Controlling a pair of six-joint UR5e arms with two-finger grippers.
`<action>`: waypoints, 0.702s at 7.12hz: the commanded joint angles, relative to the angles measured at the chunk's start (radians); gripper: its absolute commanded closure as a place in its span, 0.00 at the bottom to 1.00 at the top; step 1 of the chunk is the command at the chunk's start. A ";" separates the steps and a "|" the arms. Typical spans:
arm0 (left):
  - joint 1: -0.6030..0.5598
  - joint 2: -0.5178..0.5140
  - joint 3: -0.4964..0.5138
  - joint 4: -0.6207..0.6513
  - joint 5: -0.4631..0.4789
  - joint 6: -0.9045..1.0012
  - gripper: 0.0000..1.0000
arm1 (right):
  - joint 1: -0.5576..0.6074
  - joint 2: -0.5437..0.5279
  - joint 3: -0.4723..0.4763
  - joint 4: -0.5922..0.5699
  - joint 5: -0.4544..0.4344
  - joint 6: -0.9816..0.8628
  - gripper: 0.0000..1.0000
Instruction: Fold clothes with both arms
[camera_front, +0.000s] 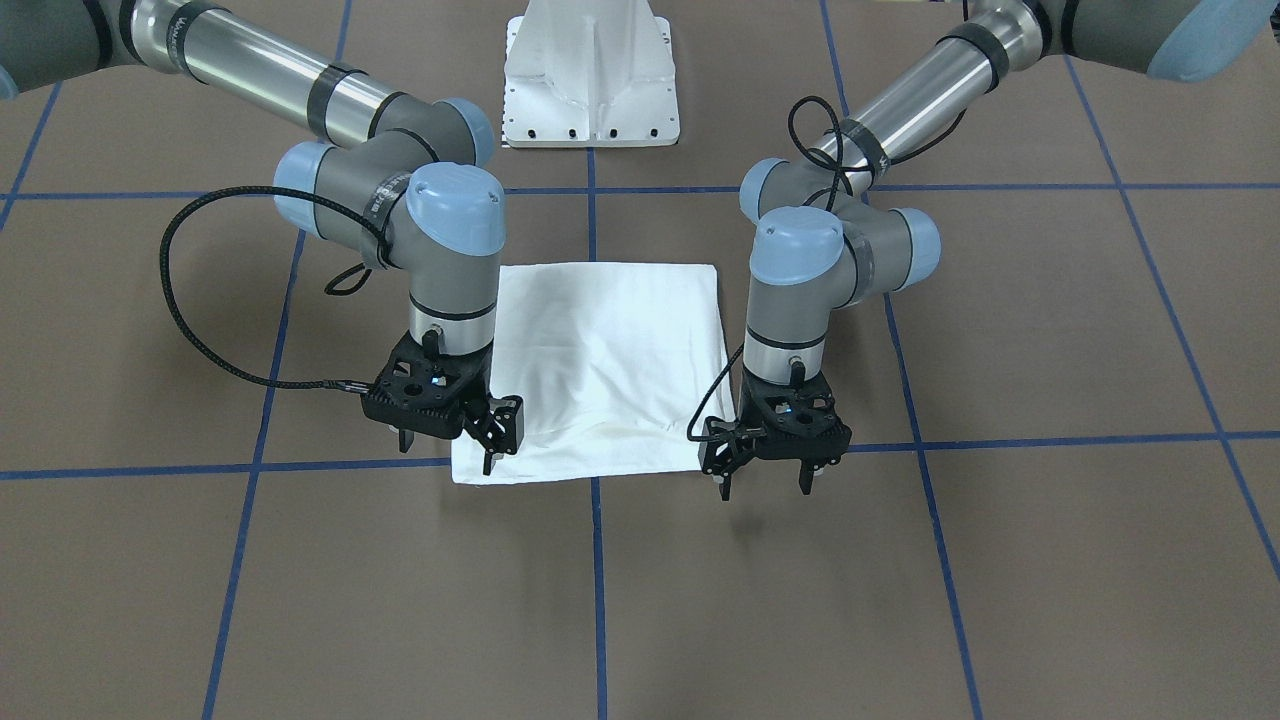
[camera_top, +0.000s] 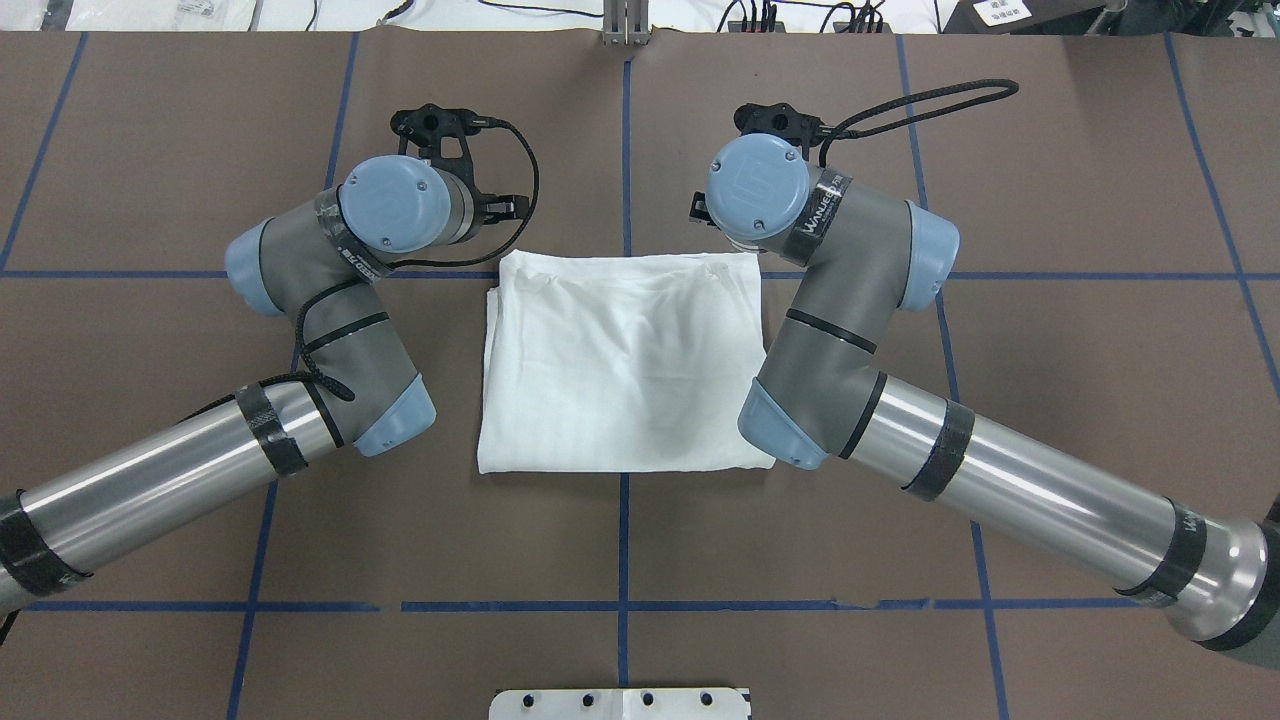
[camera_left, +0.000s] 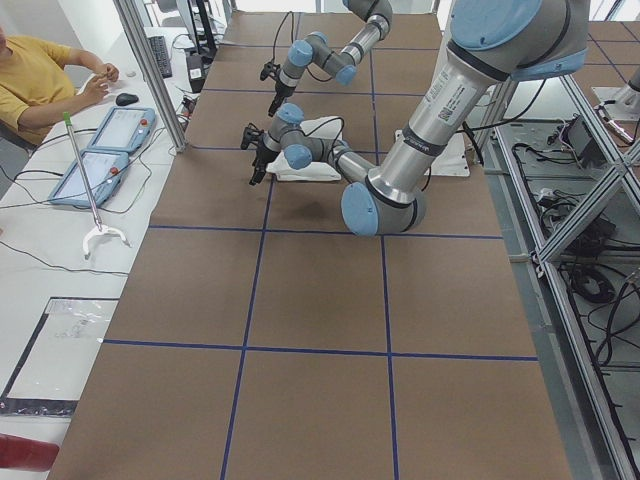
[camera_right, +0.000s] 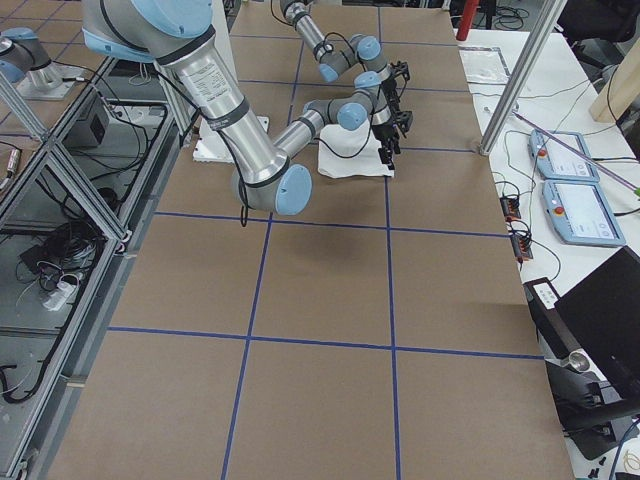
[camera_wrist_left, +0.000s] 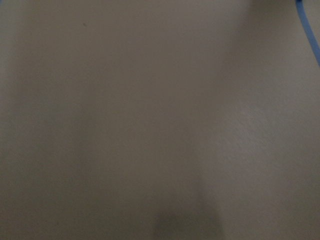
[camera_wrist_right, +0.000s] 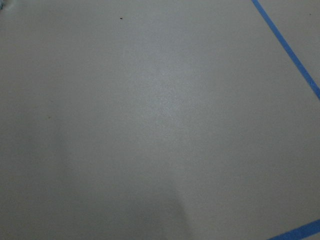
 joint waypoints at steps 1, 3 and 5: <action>-0.046 0.088 -0.191 0.078 -0.106 0.140 0.00 | 0.063 -0.052 0.096 -0.006 0.179 -0.088 0.00; -0.147 0.276 -0.521 0.225 -0.287 0.366 0.00 | 0.207 -0.229 0.288 -0.019 0.399 -0.296 0.00; -0.300 0.531 -0.754 0.290 -0.435 0.683 0.00 | 0.375 -0.395 0.450 -0.170 0.535 -0.610 0.00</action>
